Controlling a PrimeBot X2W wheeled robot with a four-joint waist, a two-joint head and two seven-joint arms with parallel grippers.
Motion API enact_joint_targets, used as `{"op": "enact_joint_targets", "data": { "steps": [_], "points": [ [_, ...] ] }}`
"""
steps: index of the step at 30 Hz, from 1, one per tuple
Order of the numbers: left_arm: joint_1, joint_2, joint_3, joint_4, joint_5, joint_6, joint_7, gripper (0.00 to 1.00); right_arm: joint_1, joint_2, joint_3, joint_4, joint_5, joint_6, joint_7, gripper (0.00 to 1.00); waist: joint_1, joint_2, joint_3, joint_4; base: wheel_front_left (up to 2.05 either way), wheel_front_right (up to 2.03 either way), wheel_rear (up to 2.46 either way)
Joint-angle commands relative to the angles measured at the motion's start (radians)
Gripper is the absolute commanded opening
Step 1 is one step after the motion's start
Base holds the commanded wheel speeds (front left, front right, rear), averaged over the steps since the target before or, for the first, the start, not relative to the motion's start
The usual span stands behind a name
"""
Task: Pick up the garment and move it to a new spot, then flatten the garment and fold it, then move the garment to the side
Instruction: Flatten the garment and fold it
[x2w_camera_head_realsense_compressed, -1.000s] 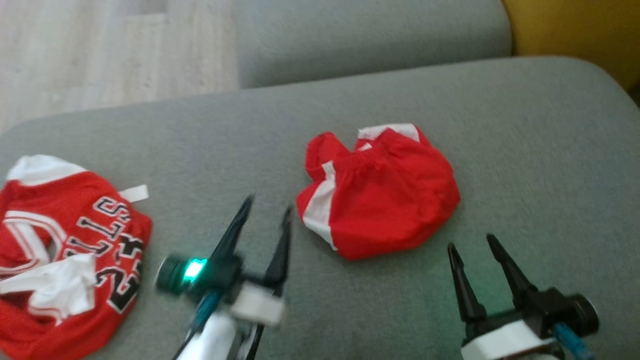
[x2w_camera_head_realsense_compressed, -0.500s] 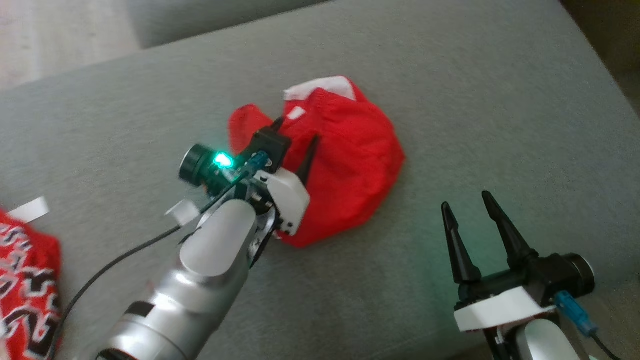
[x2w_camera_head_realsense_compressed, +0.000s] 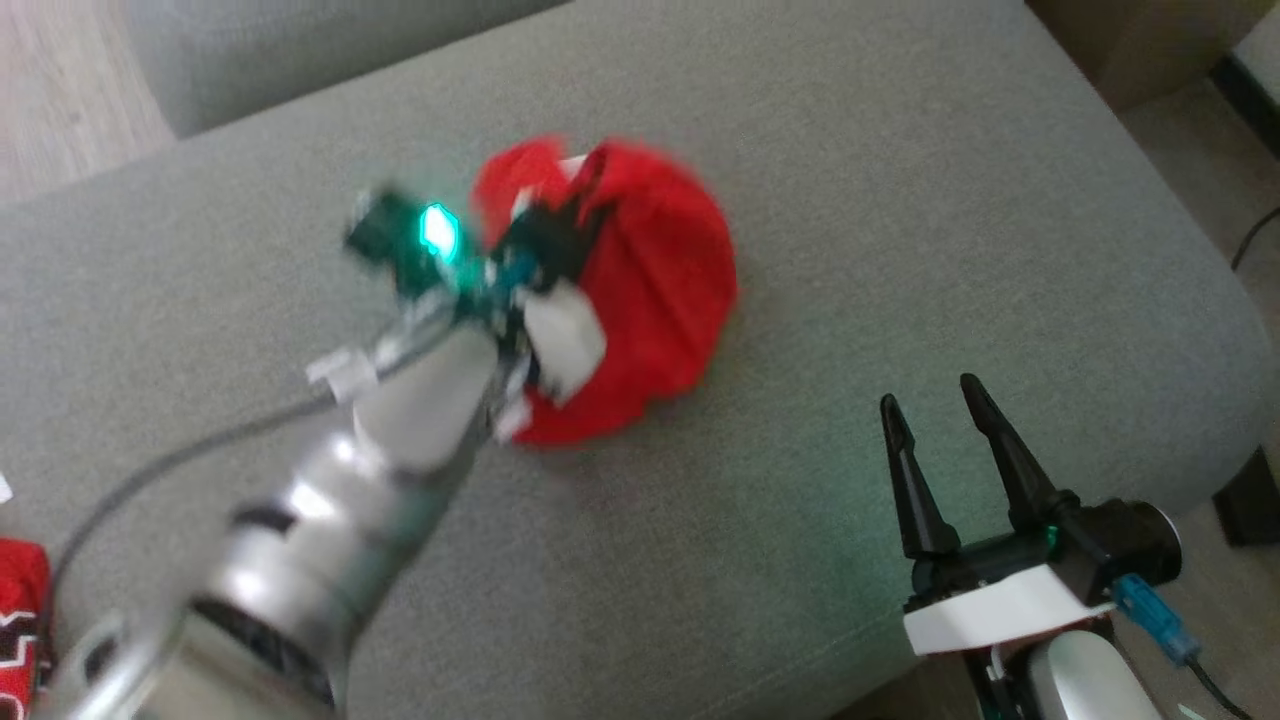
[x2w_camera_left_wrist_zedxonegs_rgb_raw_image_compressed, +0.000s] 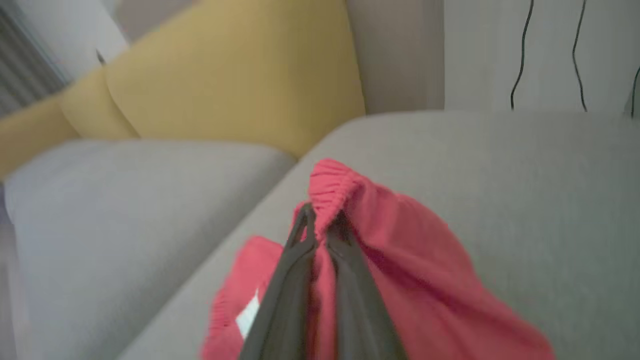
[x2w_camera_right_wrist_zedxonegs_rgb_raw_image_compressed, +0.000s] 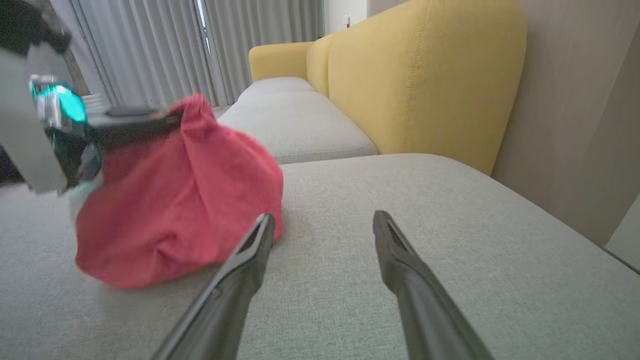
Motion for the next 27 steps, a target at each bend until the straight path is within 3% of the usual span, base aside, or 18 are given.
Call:
{"op": "enact_joint_targets", "data": {
  "steps": [1, 8, 11, 16, 20, 23, 24, 25, 27],
  "points": [
    [-0.102, 0.009, 0.019, -0.035, 0.014, -0.004, -0.032, 0.00, -0.018, -0.005, 0.021, -0.030, 0.006, 0.007, -0.004, 1.00, 0.0000, 0.0000, -0.020, 0.000, 0.00, 0.00, 0.00],
    [-0.291, 0.015, -0.013, -0.172, 0.069, -0.048, -0.107, 0.00, -0.003, -0.005, -0.014, -0.035, -0.006, 0.007, -0.004, 1.00, 0.0000, 0.0000, -0.067, 0.046, 0.00, 0.00, 0.00],
    [-0.202, 0.062, -0.019, -0.382, 0.076, -0.057, -0.108, 0.00, 0.011, -0.005, -0.035, -0.042, -0.013, 0.007, -0.004, 1.00, 0.0000, 0.0000, -0.071, 0.104, 0.00, 0.00, 0.00],
    [0.086, 0.156, -0.082, -0.571, 0.159, 0.009, -0.108, 0.00, 0.014, -0.005, -0.046, -0.049, -0.022, 0.007, -0.004, 1.00, 0.0000, 0.0000, -0.057, 0.180, 0.00, 0.00, 0.00],
    [0.284, 0.216, -0.162, -0.570, 0.223, 0.059, -0.108, 0.00, 0.002, -0.005, -0.046, -0.050, -0.032, 0.007, -0.004, 1.00, 0.0000, 0.0000, -0.040, 0.218, 0.00, 0.00, 0.00],
    [0.376, 0.232, -0.169, -0.532, 0.219, 0.097, -0.108, 0.00, 0.000, -0.005, -0.054, -0.051, -0.039, 0.007, -0.004, 1.00, 0.0000, 0.0000, -0.037, 0.238, 0.00, 0.00, 0.00],
    [0.404, 0.232, -0.156, -0.517, 0.199, 0.106, -0.108, 0.07, 0.002, -0.005, -0.059, -0.052, -0.041, 0.007, -0.004, 1.00, 0.0000, 0.0000, -0.039, 0.245, 0.00, 0.00, 0.00],
    [0.426, 0.231, -0.147, -0.493, 0.183, 0.111, -0.108, 1.00, 0.006, -0.005, -0.065, -0.052, -0.042, 0.007, -0.004, 1.00, 0.0000, 0.0000, -0.042, 0.253, 0.00, 0.00, 0.00],
    [0.460, 0.222, -0.125, -0.473, 0.146, 0.109, -0.108, 1.00, 0.013, -0.005, -0.071, -0.049, -0.045, 0.007, -0.004, 1.00, 0.0000, 0.0000, -0.049, 0.264, 0.00, 0.00, 0.00]
  ]
}}
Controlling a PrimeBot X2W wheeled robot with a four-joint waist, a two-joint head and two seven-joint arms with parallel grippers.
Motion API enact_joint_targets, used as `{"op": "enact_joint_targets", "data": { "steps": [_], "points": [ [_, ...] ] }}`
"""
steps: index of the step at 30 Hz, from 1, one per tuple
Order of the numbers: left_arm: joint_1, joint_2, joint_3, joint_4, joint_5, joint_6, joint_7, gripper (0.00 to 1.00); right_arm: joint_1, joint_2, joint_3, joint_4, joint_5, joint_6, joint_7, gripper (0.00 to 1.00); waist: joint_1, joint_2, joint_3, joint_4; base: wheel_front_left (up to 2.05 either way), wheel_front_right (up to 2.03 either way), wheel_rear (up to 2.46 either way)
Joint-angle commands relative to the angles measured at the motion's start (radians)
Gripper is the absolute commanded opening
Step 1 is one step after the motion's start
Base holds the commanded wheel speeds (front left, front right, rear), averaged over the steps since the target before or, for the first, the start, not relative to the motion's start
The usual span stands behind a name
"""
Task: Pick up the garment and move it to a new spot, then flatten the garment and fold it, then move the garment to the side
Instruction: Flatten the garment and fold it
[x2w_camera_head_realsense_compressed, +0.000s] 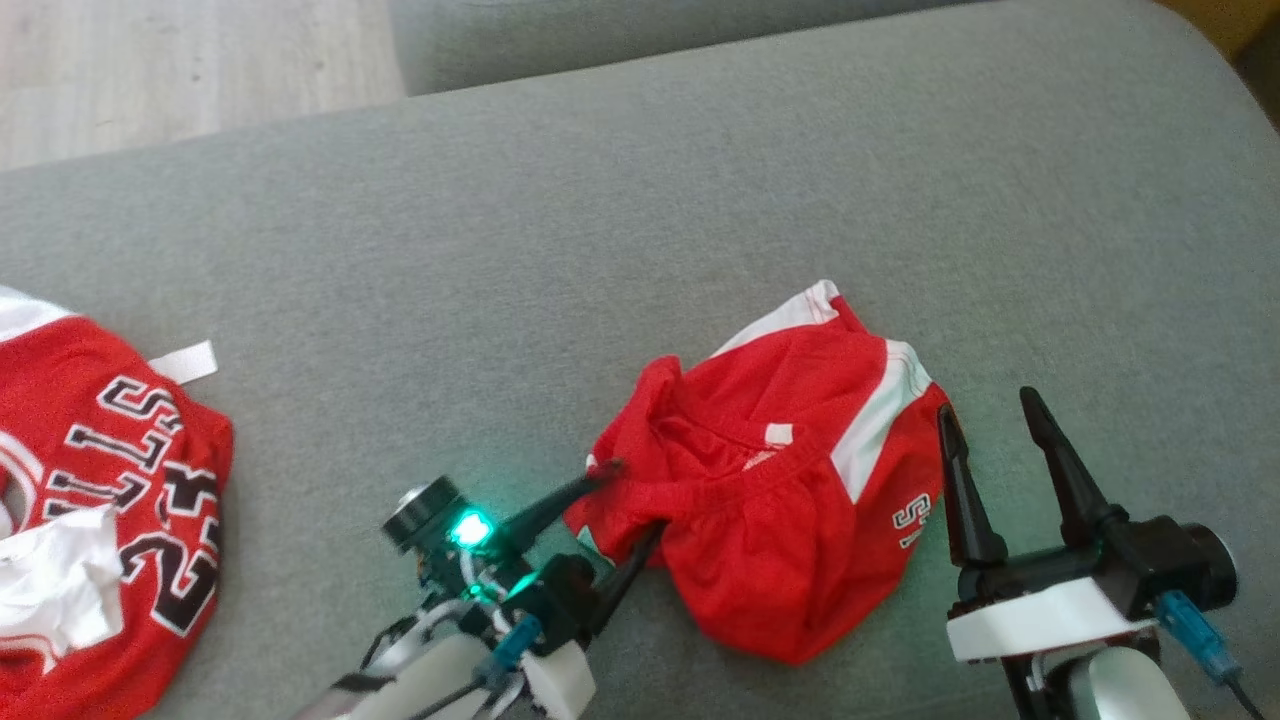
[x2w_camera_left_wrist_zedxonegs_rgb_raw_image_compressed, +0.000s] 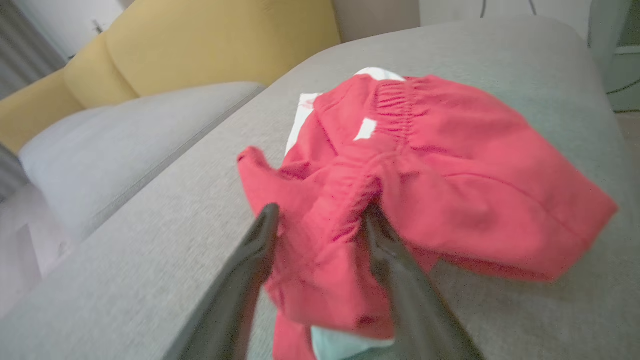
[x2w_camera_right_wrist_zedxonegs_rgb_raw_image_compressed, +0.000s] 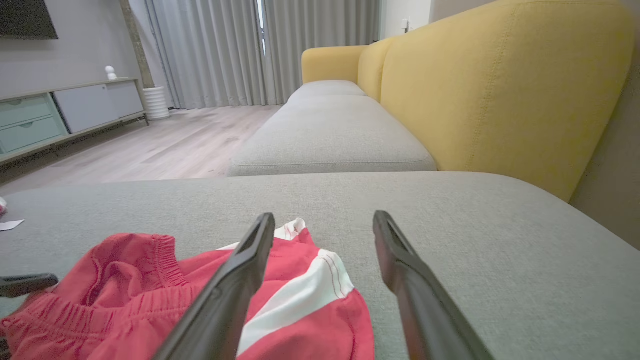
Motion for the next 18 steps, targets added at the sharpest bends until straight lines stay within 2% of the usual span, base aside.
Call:
{"op": "enact_joint_targets", "data": {
  "steps": [1, 7, 9, 13, 18],
  "points": [
    [-0.007, 0.005, 0.047, -0.018, -0.017, -0.001, -0.004, 1.00, -0.022, -0.005, 0.019, -0.032, -0.008, 0.007, -0.004, 1.00, -0.0001, 0.0000, -0.009, 0.011, 0.00, 0.00, 0.00],
    [0.023, -0.034, 0.086, -0.043, -0.098, -0.027, -0.002, 1.00, -0.010, -0.005, 0.021, -0.030, -0.009, 0.007, -0.004, 1.00, -0.0001, 0.0000, -0.026, 0.021, 0.00, 0.00, 0.00],
    [0.014, -0.066, 0.100, -0.081, -0.149, -0.059, 0.027, 1.00, -0.007, -0.005, 0.016, -0.031, -0.010, 0.007, -0.004, 1.00, -0.0001, 0.0000, -0.028, 0.023, 0.00, 0.00, 0.00],
    [-0.038, -0.118, 0.111, -0.145, -0.241, -0.125, 0.135, 1.00, -0.008, -0.005, -0.002, -0.035, -0.013, 0.007, -0.004, 1.00, -0.0001, 0.0000, -0.018, 0.000, 0.00, 0.00, 0.00],
    [-0.135, -0.158, 0.070, -0.160, -0.314, -0.167, 0.289, 1.00, -0.022, -0.005, -0.016, -0.039, -0.011, 0.007, -0.004, 1.00, -0.0001, 0.0000, 0.009, -0.057, 0.00, 0.00, 0.00]
  ]
}}
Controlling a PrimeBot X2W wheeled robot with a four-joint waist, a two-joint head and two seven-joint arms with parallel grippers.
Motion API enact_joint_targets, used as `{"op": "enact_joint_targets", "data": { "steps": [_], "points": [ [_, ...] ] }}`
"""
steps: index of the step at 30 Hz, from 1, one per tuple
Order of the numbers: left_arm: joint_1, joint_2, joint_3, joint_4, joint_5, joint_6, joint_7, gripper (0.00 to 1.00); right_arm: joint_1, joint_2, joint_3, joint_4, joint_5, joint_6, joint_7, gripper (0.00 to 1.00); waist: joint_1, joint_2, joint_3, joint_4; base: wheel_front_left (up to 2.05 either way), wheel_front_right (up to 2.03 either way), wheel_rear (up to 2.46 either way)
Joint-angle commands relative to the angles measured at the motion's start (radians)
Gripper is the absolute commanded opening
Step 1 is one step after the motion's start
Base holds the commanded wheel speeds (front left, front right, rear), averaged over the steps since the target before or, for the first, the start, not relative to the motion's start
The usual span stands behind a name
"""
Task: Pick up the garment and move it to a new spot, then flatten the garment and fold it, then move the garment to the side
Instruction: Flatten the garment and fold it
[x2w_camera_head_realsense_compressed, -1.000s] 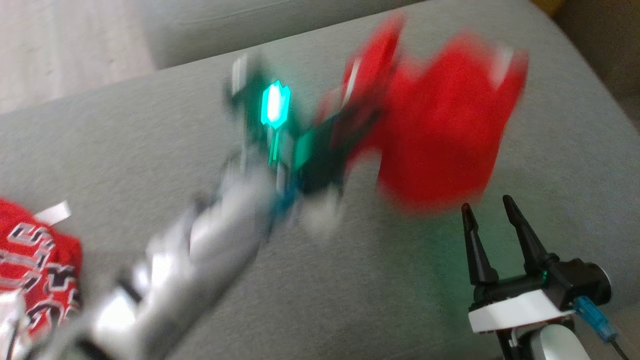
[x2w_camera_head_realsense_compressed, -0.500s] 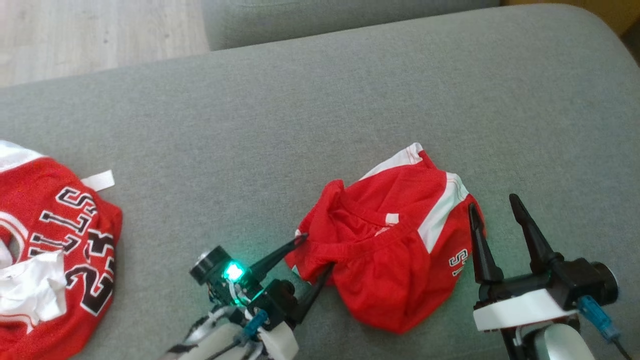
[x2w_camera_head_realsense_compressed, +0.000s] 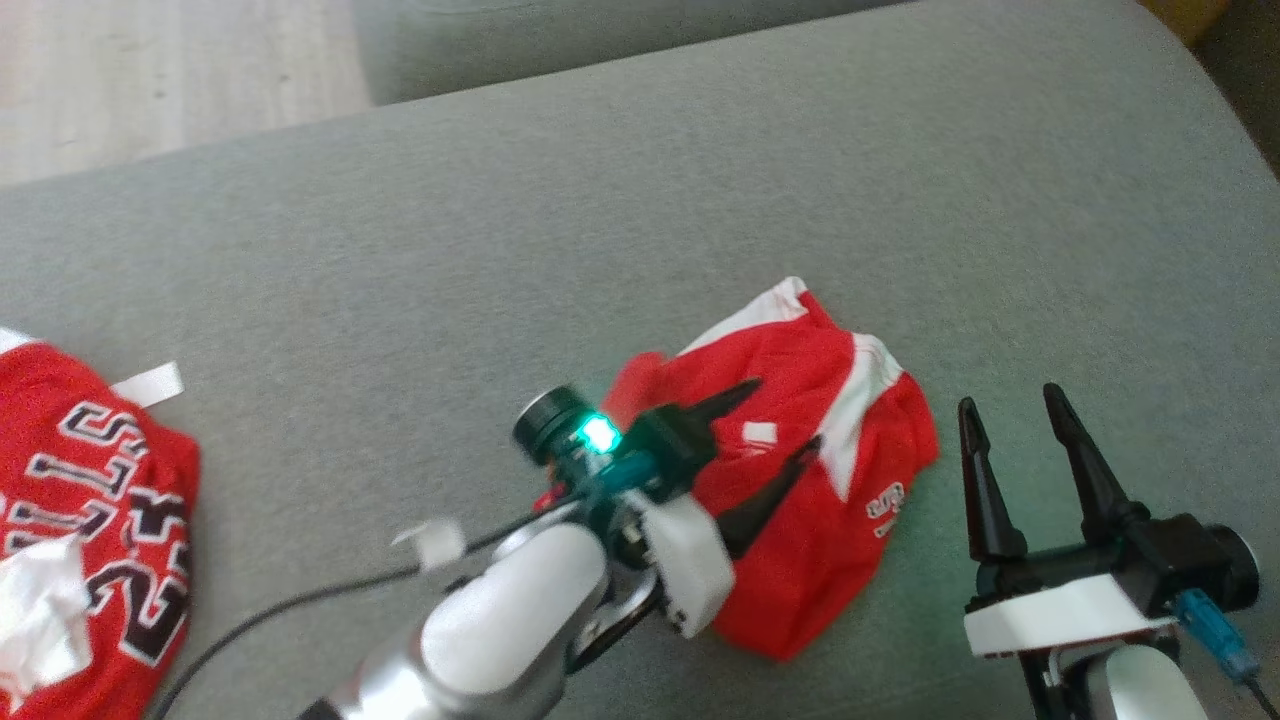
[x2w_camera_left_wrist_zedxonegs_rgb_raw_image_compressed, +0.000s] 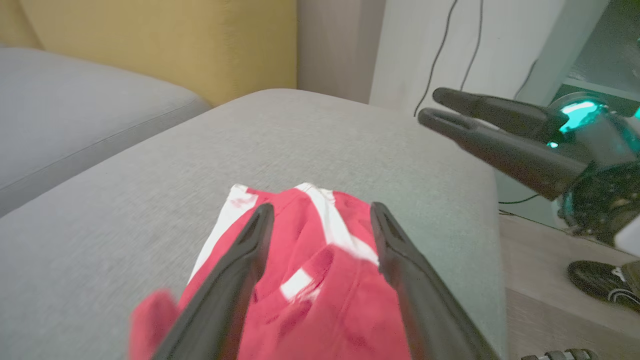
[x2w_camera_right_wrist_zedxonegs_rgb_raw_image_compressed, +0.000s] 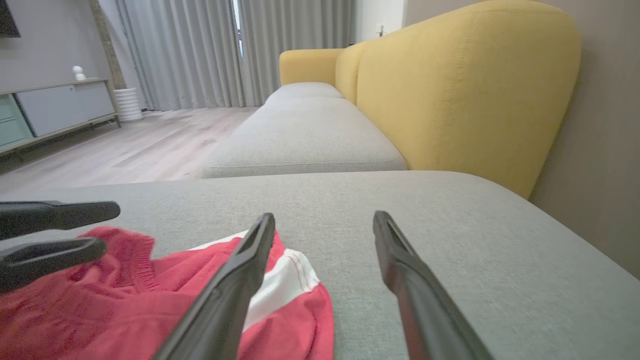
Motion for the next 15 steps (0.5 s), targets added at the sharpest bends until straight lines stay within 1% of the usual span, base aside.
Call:
{"op": "enact_joint_targets", "data": {
  "steps": [1, 5, 7, 11, 13, 15],
  "points": [
    [-0.065, -0.014, 0.008, -0.038, -0.011, -0.010, 0.029, 1.00, -0.025, -0.005, 0.019, -0.036, -0.003, 0.007, -0.004, 1.00, -0.0001, 0.0000, 0.020, -0.033, 0.00, 0.00, 0.00],
    [-0.127, -0.026, -0.026, -0.073, -0.025, -0.015, 0.112, 1.00, -0.028, -0.005, 0.008, -0.039, -0.001, 0.007, -0.004, 1.00, -0.0001, 0.0000, 0.033, -0.072, 0.00, 0.00, 0.00],
    [-0.144, -0.026, -0.039, -0.075, -0.017, -0.011, 0.153, 1.00, -0.027, -0.005, 0.007, -0.040, 0.001, 0.007, -0.004, 1.00, -0.0001, 0.0000, 0.035, -0.087, 0.00, 0.00, 0.00],
    [-0.156, 0.004, -0.074, -0.009, 0.024, 0.034, 0.267, 1.00, -0.031, -0.005, 0.013, -0.038, 0.009, 0.007, -0.004, 1.00, -0.0001, 0.0000, 0.040, -0.113, 0.00, 0.00, 0.00],
    [-0.139, 0.015, -0.088, 0.027, 0.015, 0.045, 0.335, 1.00, -0.030, -0.005, 0.013, -0.039, 0.014, 0.007, -0.004, 1.00, -0.0001, 0.0000, 0.041, -0.120, 0.00, 0.00, 0.00],
    [-0.136, 0.030, -0.093, 0.042, 0.019, 0.058, 0.365, 1.00, -0.029, -0.005, 0.013, -0.040, 0.016, 0.007, -0.004, 1.00, -0.0001, 0.0000, 0.042, -0.122, 0.00, 0.00, 0.00]
  ]
}}
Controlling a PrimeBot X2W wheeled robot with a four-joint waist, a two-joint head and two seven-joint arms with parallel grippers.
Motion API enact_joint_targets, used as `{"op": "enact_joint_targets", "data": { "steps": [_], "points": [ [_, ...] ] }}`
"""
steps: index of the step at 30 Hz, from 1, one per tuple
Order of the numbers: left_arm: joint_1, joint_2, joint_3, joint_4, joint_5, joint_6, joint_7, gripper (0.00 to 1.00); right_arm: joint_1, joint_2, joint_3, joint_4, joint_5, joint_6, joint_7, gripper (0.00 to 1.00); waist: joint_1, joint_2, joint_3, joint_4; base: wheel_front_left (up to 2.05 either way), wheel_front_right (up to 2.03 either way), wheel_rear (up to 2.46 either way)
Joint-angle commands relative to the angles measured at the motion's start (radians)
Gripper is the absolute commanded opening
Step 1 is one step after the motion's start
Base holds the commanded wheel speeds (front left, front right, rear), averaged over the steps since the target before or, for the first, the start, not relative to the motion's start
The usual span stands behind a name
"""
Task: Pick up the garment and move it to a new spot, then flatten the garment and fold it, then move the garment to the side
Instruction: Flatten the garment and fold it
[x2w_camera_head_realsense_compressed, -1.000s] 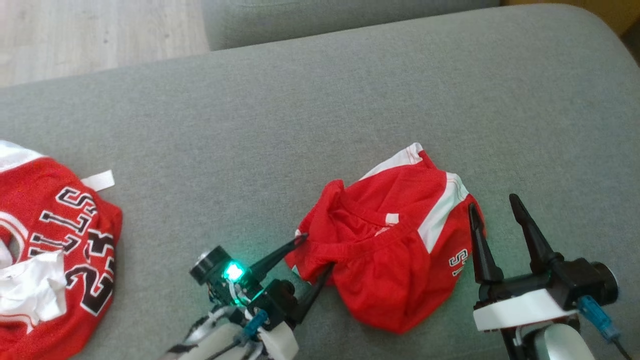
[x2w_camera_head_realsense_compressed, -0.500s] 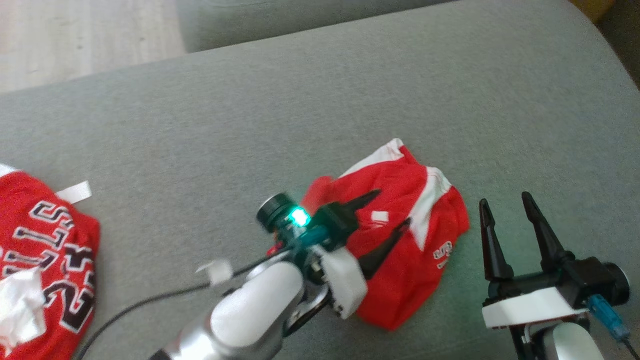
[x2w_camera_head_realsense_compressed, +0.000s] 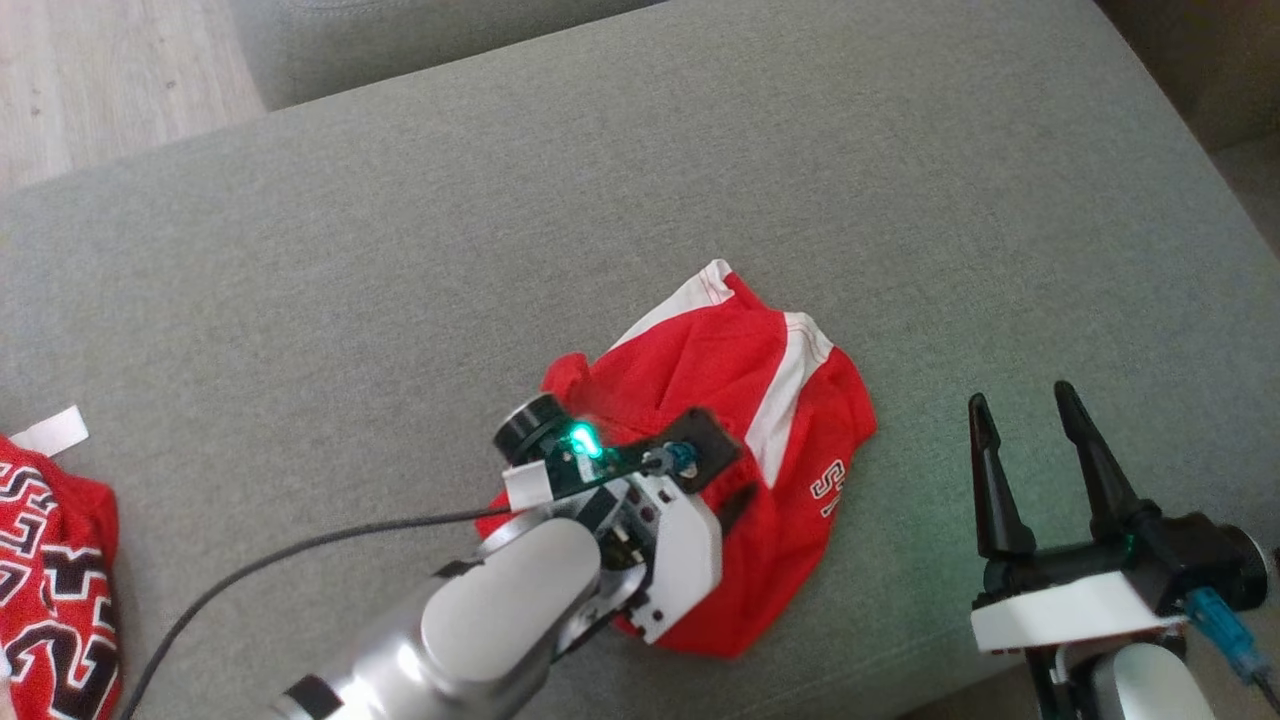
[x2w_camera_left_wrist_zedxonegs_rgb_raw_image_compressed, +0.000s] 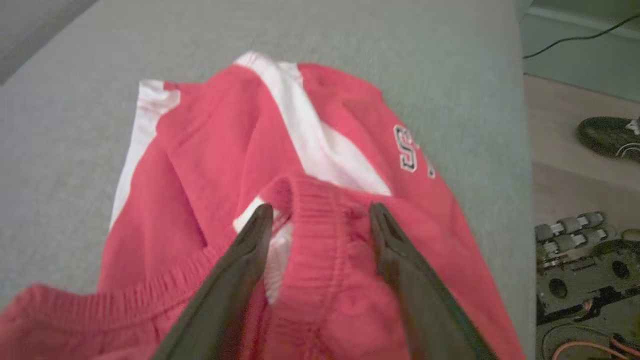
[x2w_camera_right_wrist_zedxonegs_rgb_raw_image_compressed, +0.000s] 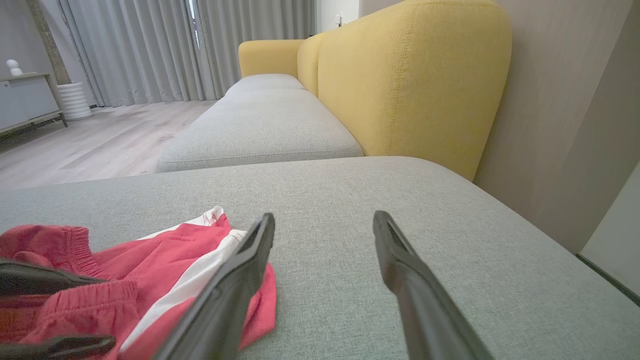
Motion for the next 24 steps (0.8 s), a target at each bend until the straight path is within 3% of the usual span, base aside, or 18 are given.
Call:
{"op": "enact_joint_targets", "data": {
  "steps": [1, 2, 3, 4, 5, 10, 17, 24],
  "points": [
    [-0.030, 0.017, 0.022, -0.021, 0.001, 0.008, 0.015, 0.91, -0.027, -0.005, 0.024, -0.035, 0.005, 0.007, -0.004, 1.00, 0.0000, 0.0000, 0.000, 0.001, 0.00, 0.00, 0.00],
    [-0.025, 0.020, 0.019, -0.022, -0.006, 0.002, 0.023, 0.47, -0.026, -0.005, 0.023, -0.035, 0.006, 0.007, -0.004, 1.00, 0.0000, 0.0000, -0.001, 0.002, 0.00, 0.00, 0.00],
    [-0.025, 0.020, 0.019, -0.022, -0.006, 0.002, 0.023, 0.47, -0.026, -0.005, 0.023, -0.035, 0.006, 0.007, -0.004, 1.00, 0.0000, 0.0000, -0.001, 0.002, 0.00, 0.00, 0.00],
    [-0.017, 0.019, 0.023, -0.027, -0.022, -0.005, 0.019, 0.06, -0.025, -0.005, 0.021, -0.034, 0.007, 0.007, -0.004, 1.00, 0.0000, 0.0000, -0.004, 0.003, 0.00, 0.00, 0.00],
    [-0.007, 0.015, 0.029, -0.041, -0.047, -0.020, -0.008, 0.00, -0.020, -0.005, 0.023, -0.031, 0.008, 0.007, -0.004, 1.00, 0.0000, 0.0000, -0.013, 0.003, 0.00, 0.00, 0.00],
    [-0.070, -0.007, 0.066, -0.047, -0.048, -0.043, -0.191, 0.00, -0.016, -0.005, 0.039, -0.018, 0.007, 0.007, -0.004, 1.00, 0.0000, 0.0000, -0.047, -0.007, 0.00, 0.00, 0.00],
    [-0.336, -0.018, 0.132, 0.027, -0.011, -0.066, -0.483, 0.00, -0.008, -0.005, 0.065, -0.007, -0.006, 0.007, -0.004, 1.00, 0.0000, 0.0000, -0.106, -0.039, 0.00, 0.00, 0.00],
    [-0.471, -0.018, 0.186, 0.029, 0.014, -0.070, -0.647, 0.00, 0.017, -0.005, 0.046, -0.014, -0.008, 0.007, -0.004, 1.00, 0.0000, 0.0000, -0.131, -0.010, 0.00, 0.00, 0.00]
  ]
}}
